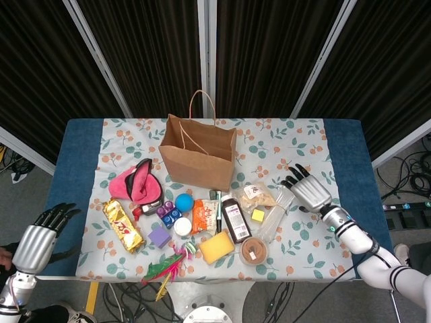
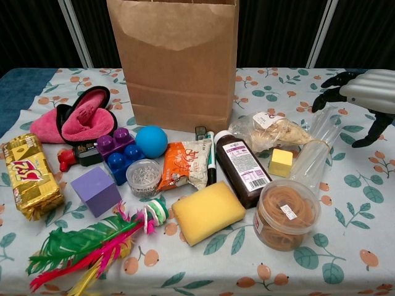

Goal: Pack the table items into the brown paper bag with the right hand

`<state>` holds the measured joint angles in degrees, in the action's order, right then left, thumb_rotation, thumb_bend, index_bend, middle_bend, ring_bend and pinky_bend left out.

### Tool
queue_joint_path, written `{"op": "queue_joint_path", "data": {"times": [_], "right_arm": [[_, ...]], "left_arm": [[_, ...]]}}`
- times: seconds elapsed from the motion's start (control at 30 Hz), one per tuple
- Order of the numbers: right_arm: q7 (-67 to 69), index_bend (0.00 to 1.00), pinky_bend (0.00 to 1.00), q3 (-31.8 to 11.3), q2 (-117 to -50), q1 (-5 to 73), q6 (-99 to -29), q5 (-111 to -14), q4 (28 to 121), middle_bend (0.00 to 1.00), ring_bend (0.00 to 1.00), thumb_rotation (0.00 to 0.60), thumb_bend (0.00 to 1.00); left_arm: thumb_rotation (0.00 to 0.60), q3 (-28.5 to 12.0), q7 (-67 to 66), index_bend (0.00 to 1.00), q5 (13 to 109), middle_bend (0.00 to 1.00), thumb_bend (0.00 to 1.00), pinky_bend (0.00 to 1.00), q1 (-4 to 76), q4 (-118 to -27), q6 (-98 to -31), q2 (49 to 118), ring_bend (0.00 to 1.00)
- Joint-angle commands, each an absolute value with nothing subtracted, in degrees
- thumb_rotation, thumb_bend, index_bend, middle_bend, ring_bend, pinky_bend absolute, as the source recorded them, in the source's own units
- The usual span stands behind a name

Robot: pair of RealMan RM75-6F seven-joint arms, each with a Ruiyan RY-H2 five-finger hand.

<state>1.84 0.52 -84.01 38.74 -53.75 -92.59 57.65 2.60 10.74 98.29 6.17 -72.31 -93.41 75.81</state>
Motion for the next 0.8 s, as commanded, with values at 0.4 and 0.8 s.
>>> {"op": "queue_joint_path", "data": {"times": [0.4,0.8], "right_arm": [[4.0,0.29,0.00,1.7,-89.4,40.6,-51.6,-92.8,51.1,0.25,0.05,0.600,0.00],[1.6,0.67,0.20,1.7,-89.7,38.7,-58.0,-93.5,50.6,0.49,0.35,0.600,0.15]], "left_arm": [[0.600,2.4,11.3,0.26,97.8,0.27,0.11,0.25,6.3,-70.9,-93.4,76.2,0.17],[0.600,2.8,11.1,0.26,98.2,0.27,0.11,0.25,6.2,-71.5,-93.6,76.2,0.17]]}}
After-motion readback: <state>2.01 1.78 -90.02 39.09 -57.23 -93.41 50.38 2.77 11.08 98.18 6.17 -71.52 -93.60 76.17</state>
